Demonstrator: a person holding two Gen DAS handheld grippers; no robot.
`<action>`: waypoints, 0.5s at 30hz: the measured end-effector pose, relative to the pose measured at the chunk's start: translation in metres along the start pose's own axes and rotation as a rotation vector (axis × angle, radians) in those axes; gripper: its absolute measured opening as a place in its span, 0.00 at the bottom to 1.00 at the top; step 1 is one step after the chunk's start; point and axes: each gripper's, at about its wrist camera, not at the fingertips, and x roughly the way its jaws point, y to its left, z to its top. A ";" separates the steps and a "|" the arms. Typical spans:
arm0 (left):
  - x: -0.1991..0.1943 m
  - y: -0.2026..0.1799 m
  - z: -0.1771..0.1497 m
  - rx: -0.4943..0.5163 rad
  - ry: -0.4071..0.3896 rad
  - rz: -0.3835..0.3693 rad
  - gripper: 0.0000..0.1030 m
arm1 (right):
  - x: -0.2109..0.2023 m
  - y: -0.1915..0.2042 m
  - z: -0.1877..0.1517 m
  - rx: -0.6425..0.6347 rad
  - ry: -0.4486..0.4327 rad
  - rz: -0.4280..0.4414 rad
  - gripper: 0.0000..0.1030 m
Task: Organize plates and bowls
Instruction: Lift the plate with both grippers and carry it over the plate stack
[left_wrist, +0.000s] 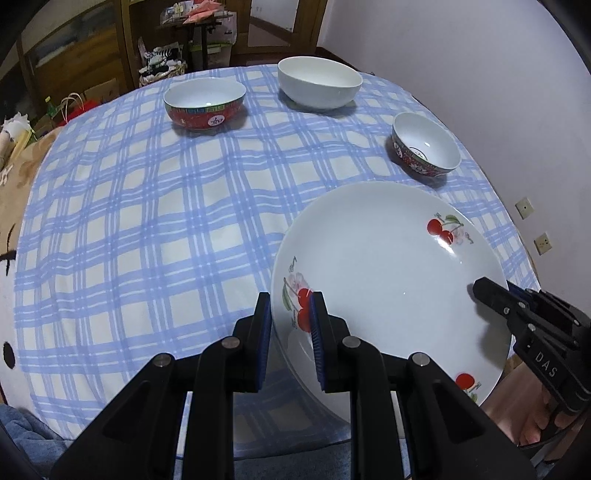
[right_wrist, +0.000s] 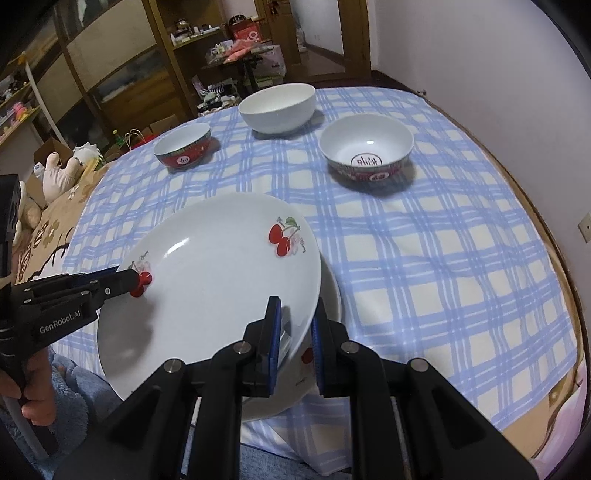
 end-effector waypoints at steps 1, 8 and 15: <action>0.002 0.001 0.000 -0.007 0.008 -0.008 0.18 | 0.002 0.000 0.000 0.002 0.005 0.000 0.16; 0.011 0.001 -0.001 -0.002 0.034 0.001 0.18 | 0.012 -0.002 -0.002 0.015 0.048 0.004 0.16; 0.016 0.001 0.000 0.006 0.047 0.001 0.18 | 0.019 -0.006 -0.003 0.036 0.081 0.010 0.16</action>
